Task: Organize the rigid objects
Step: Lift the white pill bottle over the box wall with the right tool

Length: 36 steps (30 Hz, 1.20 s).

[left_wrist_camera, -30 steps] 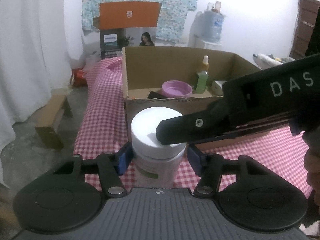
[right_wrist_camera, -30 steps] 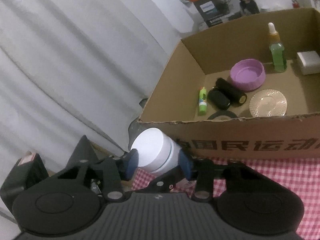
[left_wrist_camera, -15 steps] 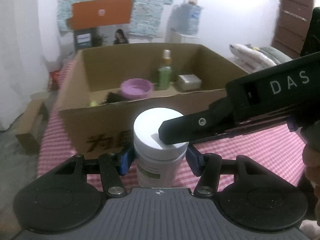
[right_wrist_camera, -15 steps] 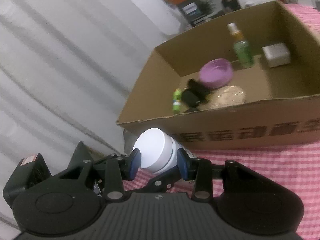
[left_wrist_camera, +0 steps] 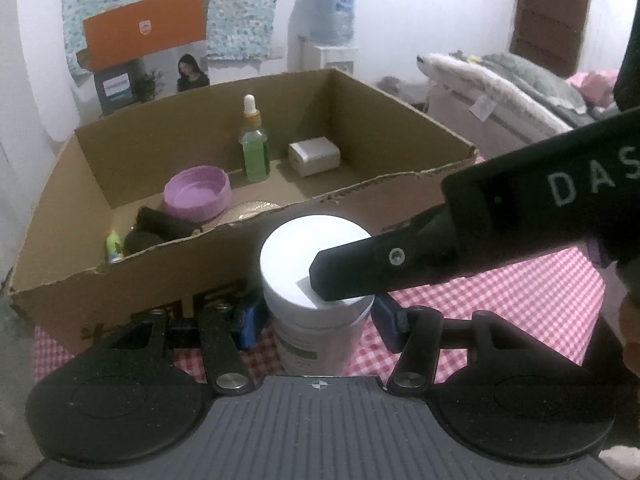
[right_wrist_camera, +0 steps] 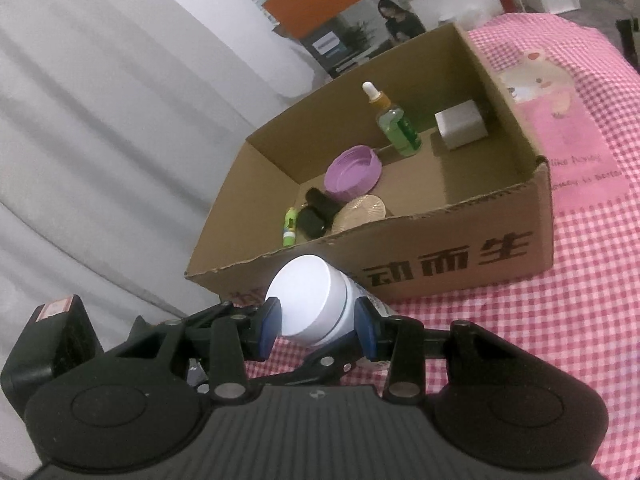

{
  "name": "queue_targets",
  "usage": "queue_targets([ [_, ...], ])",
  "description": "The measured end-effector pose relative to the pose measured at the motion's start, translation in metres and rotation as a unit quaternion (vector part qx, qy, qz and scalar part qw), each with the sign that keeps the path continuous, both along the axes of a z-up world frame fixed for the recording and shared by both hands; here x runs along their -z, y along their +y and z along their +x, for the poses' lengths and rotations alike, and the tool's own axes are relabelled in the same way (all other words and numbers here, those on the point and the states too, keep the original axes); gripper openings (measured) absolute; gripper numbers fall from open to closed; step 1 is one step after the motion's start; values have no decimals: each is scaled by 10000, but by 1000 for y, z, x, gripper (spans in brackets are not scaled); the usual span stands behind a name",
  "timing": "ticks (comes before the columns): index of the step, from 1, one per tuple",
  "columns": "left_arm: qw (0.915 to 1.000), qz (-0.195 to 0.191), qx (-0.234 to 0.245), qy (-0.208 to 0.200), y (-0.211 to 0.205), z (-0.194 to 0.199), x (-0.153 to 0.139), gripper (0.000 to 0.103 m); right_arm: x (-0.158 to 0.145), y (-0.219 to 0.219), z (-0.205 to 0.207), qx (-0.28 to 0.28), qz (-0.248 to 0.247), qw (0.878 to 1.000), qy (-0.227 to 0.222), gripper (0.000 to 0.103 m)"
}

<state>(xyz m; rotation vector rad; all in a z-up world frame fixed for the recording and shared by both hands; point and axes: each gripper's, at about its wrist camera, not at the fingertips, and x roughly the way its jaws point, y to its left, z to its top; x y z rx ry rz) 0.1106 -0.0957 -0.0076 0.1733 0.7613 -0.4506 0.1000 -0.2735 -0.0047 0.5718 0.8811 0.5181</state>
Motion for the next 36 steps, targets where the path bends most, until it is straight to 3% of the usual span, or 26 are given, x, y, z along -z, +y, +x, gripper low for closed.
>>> queue_targets([
  [18,9990,-29,-202,402,-4,9,7,55,0,-1,4,69,-7,10000,-8,44],
  [36,9994,-4,-201,283,-3,-1,-1,53,-3,5,0,7,3,10000,-84,43],
])
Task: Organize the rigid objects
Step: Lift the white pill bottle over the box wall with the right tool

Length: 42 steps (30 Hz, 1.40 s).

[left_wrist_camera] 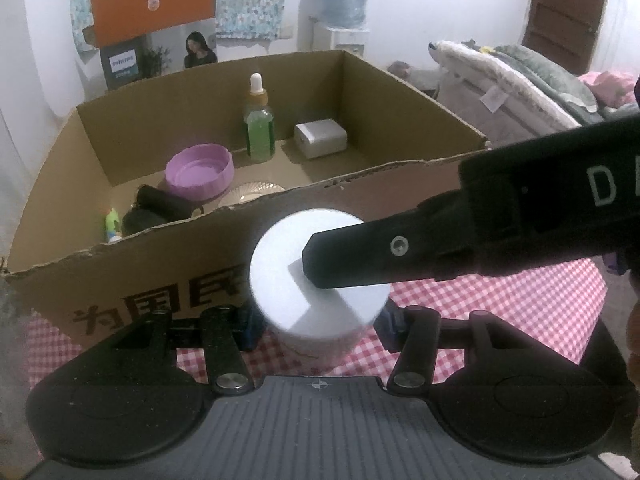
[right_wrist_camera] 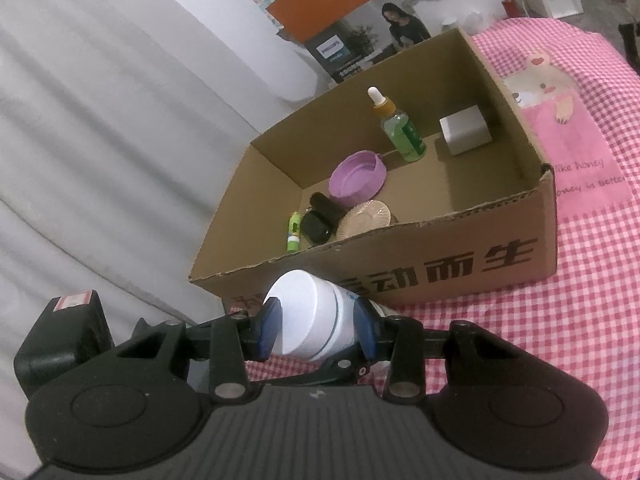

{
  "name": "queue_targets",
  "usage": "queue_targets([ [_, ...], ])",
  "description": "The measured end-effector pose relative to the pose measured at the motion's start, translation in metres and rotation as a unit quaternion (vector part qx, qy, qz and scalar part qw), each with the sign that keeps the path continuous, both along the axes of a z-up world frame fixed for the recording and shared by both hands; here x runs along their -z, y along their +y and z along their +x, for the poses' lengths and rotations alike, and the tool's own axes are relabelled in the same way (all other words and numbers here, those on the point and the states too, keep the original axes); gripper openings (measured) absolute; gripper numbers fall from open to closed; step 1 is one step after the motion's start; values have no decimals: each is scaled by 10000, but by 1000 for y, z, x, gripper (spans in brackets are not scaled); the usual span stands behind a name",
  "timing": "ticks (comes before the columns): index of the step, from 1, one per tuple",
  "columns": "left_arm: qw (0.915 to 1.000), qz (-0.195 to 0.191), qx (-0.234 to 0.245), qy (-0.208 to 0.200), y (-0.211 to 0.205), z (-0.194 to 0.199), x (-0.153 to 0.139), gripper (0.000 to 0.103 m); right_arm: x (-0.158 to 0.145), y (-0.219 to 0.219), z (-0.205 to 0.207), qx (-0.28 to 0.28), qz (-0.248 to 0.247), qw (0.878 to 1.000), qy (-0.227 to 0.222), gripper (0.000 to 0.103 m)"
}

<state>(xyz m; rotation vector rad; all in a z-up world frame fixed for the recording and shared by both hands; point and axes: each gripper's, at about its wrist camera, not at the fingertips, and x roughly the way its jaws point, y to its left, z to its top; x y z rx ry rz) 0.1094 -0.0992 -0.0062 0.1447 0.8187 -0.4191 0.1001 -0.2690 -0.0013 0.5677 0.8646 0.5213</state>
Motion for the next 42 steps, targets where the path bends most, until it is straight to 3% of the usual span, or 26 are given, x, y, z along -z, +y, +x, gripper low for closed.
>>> queue_targets([
  [15,9996,-50,1,-262,4,-19,-15,53,-13,5,-19,-45,8,9998,-206,43],
  [22,9975,0,213,-667,18,-33,-66,53,-54,9,-36,-220,83,9971,-722,43],
  [27,9952,35,438,-869,23,-19,-105,53,-94,13,-37,-315,85,9912,-1282,43],
  [34,9969,-126,613,-476,11,44,-126,53,-127,8,3,-270,-92,9868,-1596,43],
  [37,9980,-122,608,-103,3,74,-114,53,-121,1,35,-224,-43,9908,-1334,43],
  [42,9958,10,627,672,-13,124,-78,53,-86,-13,93,-165,140,9979,-603,43],
])
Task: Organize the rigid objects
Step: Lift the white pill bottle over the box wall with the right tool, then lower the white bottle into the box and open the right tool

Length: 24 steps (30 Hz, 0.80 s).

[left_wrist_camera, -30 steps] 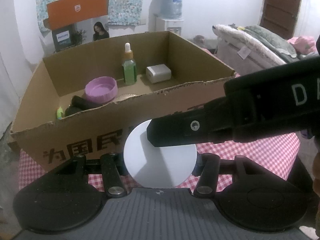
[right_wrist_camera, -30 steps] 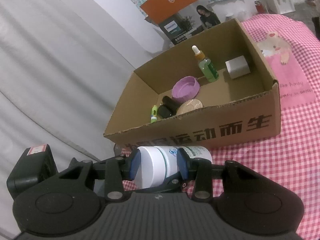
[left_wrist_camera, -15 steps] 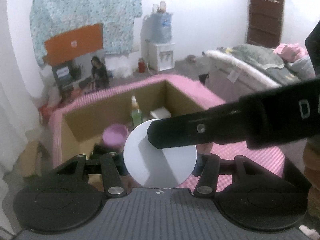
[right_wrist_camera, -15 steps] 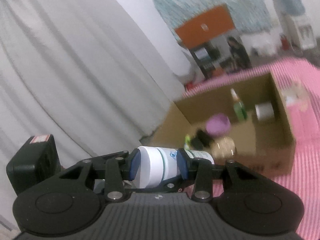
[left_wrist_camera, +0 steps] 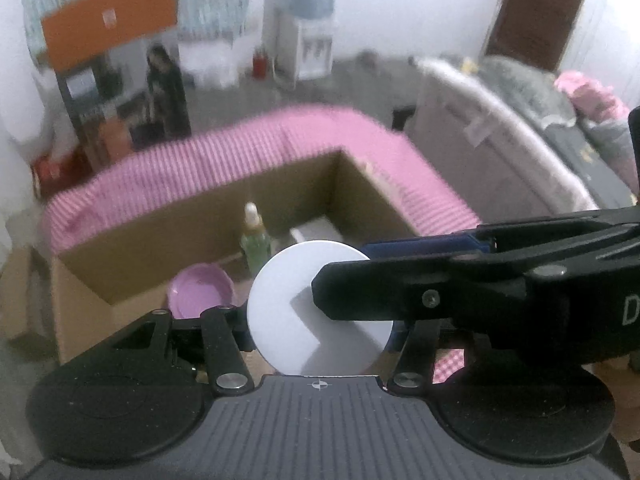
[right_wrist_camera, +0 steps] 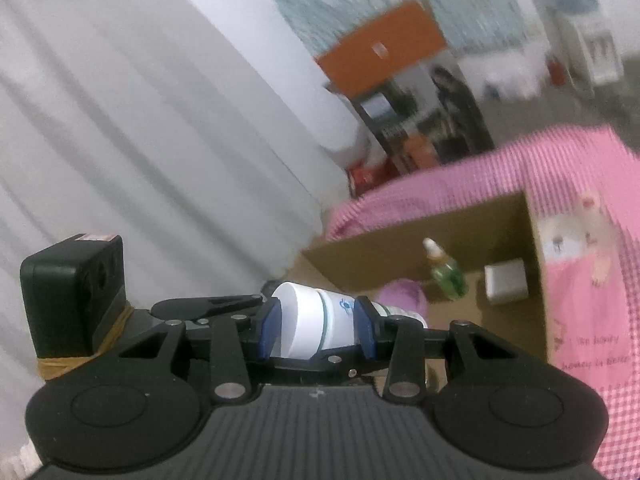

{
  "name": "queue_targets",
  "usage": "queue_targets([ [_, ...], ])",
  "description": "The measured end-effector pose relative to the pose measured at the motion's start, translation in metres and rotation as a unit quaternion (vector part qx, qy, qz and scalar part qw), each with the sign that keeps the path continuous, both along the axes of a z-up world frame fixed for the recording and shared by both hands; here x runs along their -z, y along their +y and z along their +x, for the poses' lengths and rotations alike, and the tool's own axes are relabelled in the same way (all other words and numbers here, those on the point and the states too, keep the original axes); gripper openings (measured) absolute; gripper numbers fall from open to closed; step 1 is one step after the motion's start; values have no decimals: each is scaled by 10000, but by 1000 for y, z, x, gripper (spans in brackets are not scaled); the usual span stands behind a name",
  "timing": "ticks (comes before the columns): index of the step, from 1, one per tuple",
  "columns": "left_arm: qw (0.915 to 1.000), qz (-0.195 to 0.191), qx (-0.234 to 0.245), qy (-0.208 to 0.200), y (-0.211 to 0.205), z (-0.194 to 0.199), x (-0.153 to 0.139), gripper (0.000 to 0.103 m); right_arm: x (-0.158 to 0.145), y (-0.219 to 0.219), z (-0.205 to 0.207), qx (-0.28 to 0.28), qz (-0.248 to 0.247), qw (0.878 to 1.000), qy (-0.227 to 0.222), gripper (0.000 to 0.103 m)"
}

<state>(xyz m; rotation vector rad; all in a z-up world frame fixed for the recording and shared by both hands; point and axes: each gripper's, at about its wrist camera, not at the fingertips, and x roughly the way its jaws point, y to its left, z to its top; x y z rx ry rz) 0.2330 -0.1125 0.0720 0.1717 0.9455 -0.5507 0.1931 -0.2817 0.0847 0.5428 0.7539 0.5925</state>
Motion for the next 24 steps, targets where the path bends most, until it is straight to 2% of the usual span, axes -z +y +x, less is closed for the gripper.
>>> queue_targets([
  [3,9991,86,7,412,-8,24,23,53,24,-9,23,31,28,9993,374,43],
  [8,9967,258,19,763,-16,47,47,53,52,-16,48,51,-51,9968,797,43],
  [11,9947,373,-6,960,-18,57,58,53,59,-16,57,64,-177,9958,897,44],
  [16,9929,405,-7,1120,-21,64,66,53,57,-20,62,161,-410,9959,795,47],
  [20,9935,357,151,1069,-24,62,68,59,57,-28,65,291,-472,9957,739,47],
  [24,9954,338,229,868,-30,59,64,77,54,-34,61,424,-485,9956,683,48],
])
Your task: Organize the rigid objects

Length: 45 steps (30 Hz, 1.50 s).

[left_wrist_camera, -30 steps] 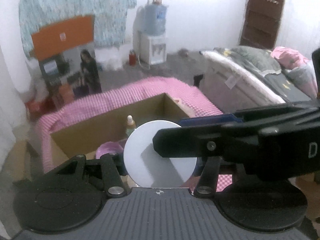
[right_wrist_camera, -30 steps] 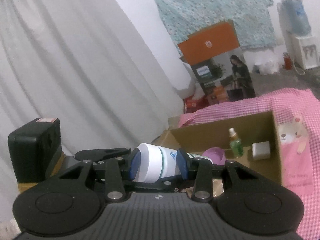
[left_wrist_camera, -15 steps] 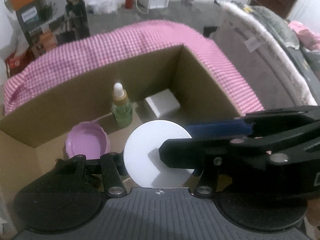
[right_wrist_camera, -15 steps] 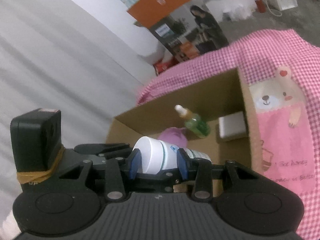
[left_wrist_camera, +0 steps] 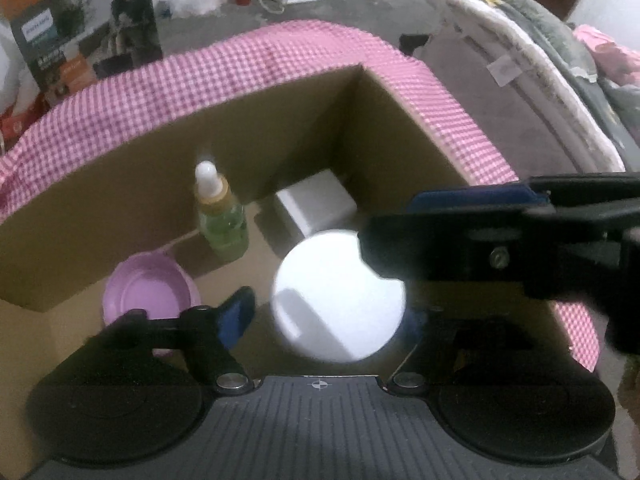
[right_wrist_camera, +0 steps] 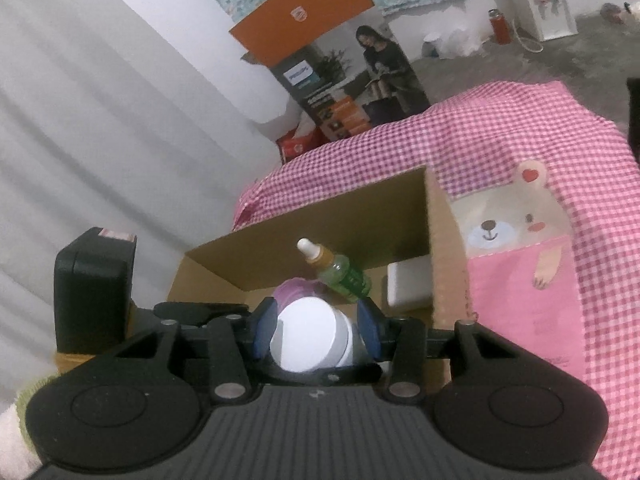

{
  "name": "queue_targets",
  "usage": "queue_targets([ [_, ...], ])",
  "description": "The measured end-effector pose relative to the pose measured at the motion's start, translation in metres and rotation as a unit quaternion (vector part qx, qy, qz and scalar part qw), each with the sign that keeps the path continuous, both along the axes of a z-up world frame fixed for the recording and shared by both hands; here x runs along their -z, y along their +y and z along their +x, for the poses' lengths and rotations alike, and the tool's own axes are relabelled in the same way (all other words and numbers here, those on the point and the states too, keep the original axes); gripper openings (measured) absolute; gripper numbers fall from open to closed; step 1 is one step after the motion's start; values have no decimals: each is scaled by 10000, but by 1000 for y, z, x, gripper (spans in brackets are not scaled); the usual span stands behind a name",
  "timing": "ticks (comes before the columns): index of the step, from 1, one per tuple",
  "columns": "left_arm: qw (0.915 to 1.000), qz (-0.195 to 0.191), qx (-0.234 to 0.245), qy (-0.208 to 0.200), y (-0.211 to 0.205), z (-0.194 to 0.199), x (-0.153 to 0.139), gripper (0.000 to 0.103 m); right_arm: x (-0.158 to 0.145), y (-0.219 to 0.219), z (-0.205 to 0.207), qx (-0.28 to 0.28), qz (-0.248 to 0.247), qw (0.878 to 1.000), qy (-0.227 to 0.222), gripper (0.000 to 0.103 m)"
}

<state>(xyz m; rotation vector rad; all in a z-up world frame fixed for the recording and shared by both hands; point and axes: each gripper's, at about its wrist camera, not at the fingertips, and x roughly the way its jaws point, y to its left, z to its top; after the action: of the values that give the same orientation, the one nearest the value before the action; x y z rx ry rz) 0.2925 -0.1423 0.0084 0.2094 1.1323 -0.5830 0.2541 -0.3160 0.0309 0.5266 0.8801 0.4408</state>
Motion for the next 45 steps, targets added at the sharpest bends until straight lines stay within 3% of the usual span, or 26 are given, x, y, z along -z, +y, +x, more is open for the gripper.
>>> queue_targets([
  [4,9996,-86,-13,-266,4,-8,-12,93,-8,-6,-10,152,-21,9997,-183,53],
  [10,9969,-249,-96,-740,21,-33,-43,97,-30,-15,-42,489,-21,9968,-633,56],
  [16,9877,-696,-423,-1334,63,-86,-89,103,-64,-14,-95,806,-280,9874,-1335,78],
  [20,9796,-745,-926,-1621,85,-119,-102,103,-78,-3,-129,964,-542,9793,-1693,101],
  [23,9719,-573,-1349,-1842,99,-138,-101,103,-80,13,-152,972,-832,9734,-1899,103],
  [28,9588,-27,-1847,-2156,109,-154,-87,103,-68,47,-169,1024,-1512,9660,-1829,103],
  [33,9635,72,-1848,-1938,114,-148,-67,103,-48,78,-168,1001,-1988,9614,-1618,103],
  [38,9552,273,-2228,-1928,117,-150,-56,103,-32,93,-157,989,-2088,9643,-1296,103],
  [45,9552,431,-2301,-1808,118,-156,-51,103,-20,107,-147,904,-2347,9616,-1102,103],
])
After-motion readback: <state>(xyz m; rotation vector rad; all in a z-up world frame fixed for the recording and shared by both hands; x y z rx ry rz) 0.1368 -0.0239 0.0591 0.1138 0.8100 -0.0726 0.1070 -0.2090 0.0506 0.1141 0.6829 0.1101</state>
